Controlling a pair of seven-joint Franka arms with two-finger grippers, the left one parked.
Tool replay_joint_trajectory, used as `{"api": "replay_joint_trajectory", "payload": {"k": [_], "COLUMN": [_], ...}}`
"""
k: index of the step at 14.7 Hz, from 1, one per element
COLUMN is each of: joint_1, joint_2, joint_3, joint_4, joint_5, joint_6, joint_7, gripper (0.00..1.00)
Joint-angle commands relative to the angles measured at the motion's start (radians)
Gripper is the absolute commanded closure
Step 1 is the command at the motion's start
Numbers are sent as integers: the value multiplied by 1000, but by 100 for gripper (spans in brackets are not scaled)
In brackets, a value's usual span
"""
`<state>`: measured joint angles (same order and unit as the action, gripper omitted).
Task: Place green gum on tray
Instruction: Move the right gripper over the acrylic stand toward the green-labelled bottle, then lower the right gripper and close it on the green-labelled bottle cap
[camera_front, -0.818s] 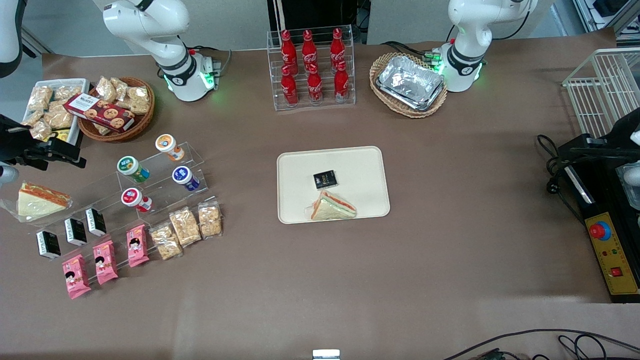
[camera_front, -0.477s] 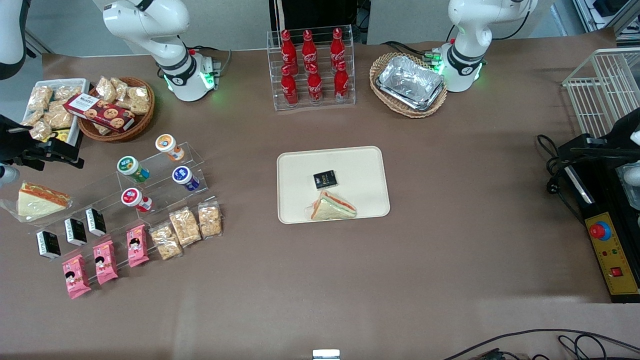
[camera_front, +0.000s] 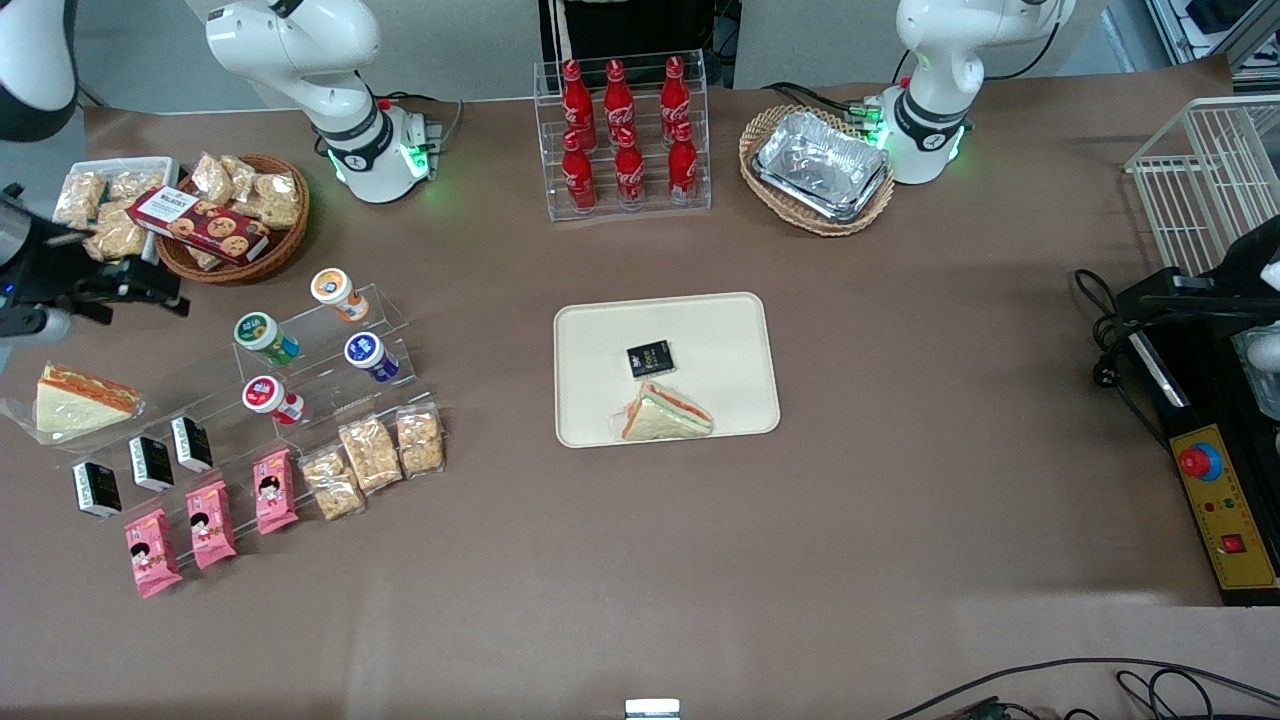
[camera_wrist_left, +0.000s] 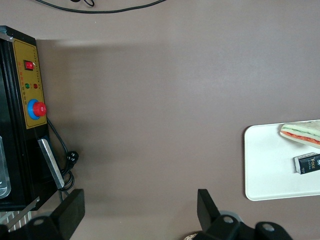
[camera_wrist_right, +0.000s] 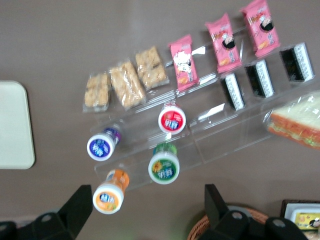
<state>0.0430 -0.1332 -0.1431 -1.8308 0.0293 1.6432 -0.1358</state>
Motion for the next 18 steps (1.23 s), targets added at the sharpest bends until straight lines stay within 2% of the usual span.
{"api": "replay_joint_trajectory", "payload": {"k": [1, 4, 6, 13, 18], "joint_1": [0, -3, 0, -2, -9], "joint_2": [-201, -220, -217, -180, -166], "joint_3": [8, 8, 10, 7, 0], "joint_4": [-255, -269, -269, -281, -451], "joint_5": [-20, -23, -57, -60, -60], "joint_6": [70, 23, 21, 53, 260], "joint_7": [-8, -10, -10, -5, -5], "gripper": [0, 0, 0, 0, 0]}}
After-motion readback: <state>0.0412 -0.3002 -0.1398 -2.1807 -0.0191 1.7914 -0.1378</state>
